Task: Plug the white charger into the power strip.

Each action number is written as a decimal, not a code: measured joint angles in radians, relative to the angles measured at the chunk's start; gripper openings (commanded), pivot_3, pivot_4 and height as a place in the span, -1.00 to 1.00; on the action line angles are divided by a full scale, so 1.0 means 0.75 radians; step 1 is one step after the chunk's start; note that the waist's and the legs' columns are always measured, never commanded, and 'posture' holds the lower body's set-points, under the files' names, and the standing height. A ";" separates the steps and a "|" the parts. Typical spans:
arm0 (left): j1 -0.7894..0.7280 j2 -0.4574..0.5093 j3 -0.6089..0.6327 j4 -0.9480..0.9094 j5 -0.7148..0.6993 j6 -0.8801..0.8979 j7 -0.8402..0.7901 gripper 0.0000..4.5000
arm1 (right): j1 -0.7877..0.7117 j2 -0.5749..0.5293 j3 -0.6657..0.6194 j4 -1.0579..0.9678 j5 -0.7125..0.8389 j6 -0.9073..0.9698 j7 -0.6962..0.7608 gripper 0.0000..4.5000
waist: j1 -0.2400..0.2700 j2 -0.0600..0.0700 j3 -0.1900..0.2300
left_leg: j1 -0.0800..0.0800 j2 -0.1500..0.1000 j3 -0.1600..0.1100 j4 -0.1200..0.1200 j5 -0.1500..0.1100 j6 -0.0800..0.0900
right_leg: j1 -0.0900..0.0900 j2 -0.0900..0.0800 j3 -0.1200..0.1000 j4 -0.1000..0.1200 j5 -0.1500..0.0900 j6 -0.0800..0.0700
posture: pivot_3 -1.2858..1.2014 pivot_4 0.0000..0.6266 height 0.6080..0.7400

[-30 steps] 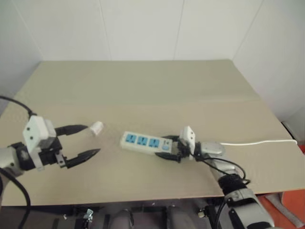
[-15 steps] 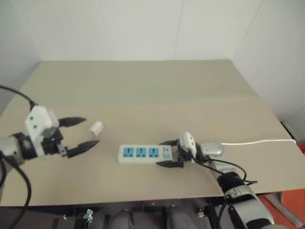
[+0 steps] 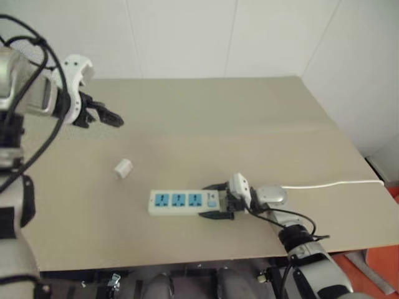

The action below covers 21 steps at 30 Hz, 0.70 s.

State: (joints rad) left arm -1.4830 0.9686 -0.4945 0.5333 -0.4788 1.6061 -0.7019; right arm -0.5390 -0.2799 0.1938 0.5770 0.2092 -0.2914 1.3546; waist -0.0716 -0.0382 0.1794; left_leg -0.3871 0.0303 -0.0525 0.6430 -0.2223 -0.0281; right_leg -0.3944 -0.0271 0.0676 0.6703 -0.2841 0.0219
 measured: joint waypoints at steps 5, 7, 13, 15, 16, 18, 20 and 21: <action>-0.099 -0.118 -0.375 0.184 0.096 -0.075 -0.240 1.00 | 0.022 -0.001 0.000 -0.036 -0.003 0.001 -0.032 0.54 | 0.003 0.000 0.000 | -0.004 0.000 0.001 0.000 0.001 -0.002 | -0.006 0.000 0.001 0.005 0.000 0.000 | 0.03 -0.52 1.00; -0.105 -0.192 -0.479 0.305 0.177 -0.180 -0.341 1.00 | 0.038 0.000 0.000 -0.060 -0.003 0.009 -0.049 0.54 | 0.003 0.000 0.000 | -0.005 0.000 0.002 0.000 0.002 -0.003 | -0.008 0.001 0.001 0.007 -0.001 -0.001 | 0.03 -0.52 1.00; -0.101 -0.382 -0.604 0.721 0.488 -0.598 -0.597 1.00 | 0.084 -0.004 0.004 -0.145 -0.003 0.047 -0.085 0.54 | 0.002 -0.001 0.001 | -0.012 0.000 0.001 0.002 0.003 -0.004 | -0.015 0.001 0.002 0.009 -0.001 -0.001 | 0.03 -0.52 1.00; -0.087 -0.420 -0.598 0.828 0.580 -0.700 -0.621 1.00 | 0.102 -0.007 0.003 -0.176 -0.002 0.064 -0.102 0.54 | 0.003 -0.001 0.001 | -0.013 0.000 0.001 0.002 0.003 -0.004 | -0.015 0.001 0.002 0.008 -0.001 -0.001 | 0.03 -0.52 1.00; -0.076 -0.440 -0.588 0.875 0.621 -0.741 -0.629 1.00 | 0.110 -0.009 0.003 -0.189 -0.002 0.075 -0.110 0.54 | 0.004 -0.001 0.001 | -0.014 0.000 0.001 0.003 0.003 -0.004 | -0.015 0.001 0.002 0.008 -0.001 -0.001 | 0.03 -0.52 1.00; -0.052 -0.482 -0.555 0.946 0.685 -0.795 -0.639 1.00 | 0.120 -0.017 0.002 -0.208 -0.001 0.089 -0.122 0.54 | 0.007 -0.001 0.001 | -0.016 0.000 0.000 0.004 0.003 -0.004 | -0.015 0.001 0.002 0.008 -0.001 -0.001 | 0.03 -0.52 1.00; -0.041 -0.515 -0.521 0.990 0.733 -0.824 -0.652 1.00 | 0.125 -0.021 0.003 -0.223 -0.001 0.103 -0.126 0.54 | 0.010 -0.002 0.001 | -0.017 0.000 0.000 0.005 0.003 -0.004 | -0.015 0.001 0.002 0.007 -0.001 -0.001 | 0.03 -0.52 1.00; -0.041 -0.526 -0.507 1.002 0.752 -0.837 -0.658 1.00 | 0.127 -0.021 0.003 -0.229 -0.001 0.108 -0.128 0.54 | 0.009 -0.002 0.001 | -0.017 -0.001 0.000 0.005 0.003 -0.004 | -0.015 0.001 0.002 0.007 -0.001 -0.001 | 0.03 -0.52 1.00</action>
State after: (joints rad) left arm -1.5136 0.5742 -0.8749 1.2852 0.0852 0.9784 -1.1957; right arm -0.4435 -0.2956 0.1960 0.4049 0.2087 -0.2107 1.2586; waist -0.0645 -0.0397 0.1804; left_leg -0.3999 0.0299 -0.0528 0.6470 -0.2202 -0.0313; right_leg -0.4060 -0.0264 0.0688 0.6754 -0.2850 0.0214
